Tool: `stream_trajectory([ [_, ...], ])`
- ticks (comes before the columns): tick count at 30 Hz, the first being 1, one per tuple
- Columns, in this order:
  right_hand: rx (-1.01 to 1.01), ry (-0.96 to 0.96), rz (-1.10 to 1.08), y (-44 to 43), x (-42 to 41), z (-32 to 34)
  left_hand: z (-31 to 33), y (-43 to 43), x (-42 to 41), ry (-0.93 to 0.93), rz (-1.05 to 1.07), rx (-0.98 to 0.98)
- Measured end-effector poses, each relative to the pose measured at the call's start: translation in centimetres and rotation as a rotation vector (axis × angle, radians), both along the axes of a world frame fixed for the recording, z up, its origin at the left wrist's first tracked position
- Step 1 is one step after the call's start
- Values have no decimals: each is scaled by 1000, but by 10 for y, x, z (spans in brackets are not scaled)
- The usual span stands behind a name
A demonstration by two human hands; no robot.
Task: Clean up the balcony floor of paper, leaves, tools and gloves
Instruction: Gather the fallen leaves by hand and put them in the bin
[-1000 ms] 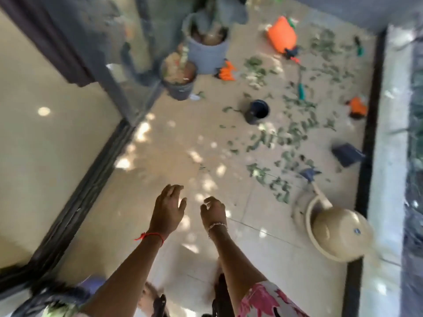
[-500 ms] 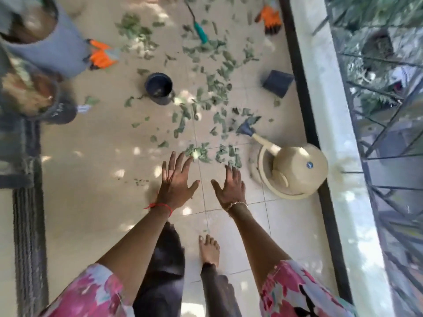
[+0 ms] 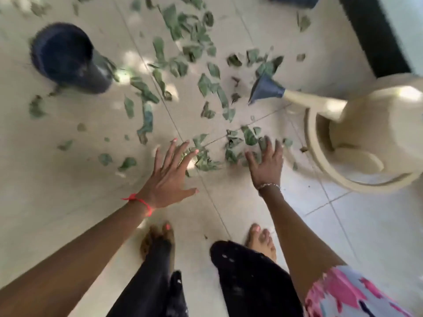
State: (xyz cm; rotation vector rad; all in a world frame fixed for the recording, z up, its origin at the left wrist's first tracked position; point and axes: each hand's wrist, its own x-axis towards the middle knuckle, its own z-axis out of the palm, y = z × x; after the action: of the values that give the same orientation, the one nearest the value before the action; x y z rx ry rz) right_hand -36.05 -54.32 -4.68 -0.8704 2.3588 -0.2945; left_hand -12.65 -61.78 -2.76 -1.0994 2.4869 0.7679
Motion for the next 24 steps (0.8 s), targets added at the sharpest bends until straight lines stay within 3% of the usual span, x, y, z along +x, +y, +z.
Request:
stream_trajectory([
  [4,-82,160,-179,-17,13,-58,-69,-13,6,53,-27,-119],
  [7,-216,233,-90,-38,50,-73,-90,-25,4,109,19,-206],
  [9,-358,181,16,-53,69,-75,-93,-36,1,147,-41,-266],
  [12,-538,159,-31,-80,67,-77,-96,-71,-14,196,24,-304],
  [14,-509,236,-89,-98,54,-81,-99,-100,-27,254,96,-255],
  [16,-431,283,-54,-118,47,-84,-103,-120,-39,294,35,-249],
  [20,-567,98,190,-136,44,-81,-106,-140,-56,386,-112,-239],
  [22,-708,-65,119,-136,38,-76,-105,-146,-64,446,-137,-199],
  [24,-761,-45,57,-128,30,-73,-103,-147,-73,488,-158,-179],
])
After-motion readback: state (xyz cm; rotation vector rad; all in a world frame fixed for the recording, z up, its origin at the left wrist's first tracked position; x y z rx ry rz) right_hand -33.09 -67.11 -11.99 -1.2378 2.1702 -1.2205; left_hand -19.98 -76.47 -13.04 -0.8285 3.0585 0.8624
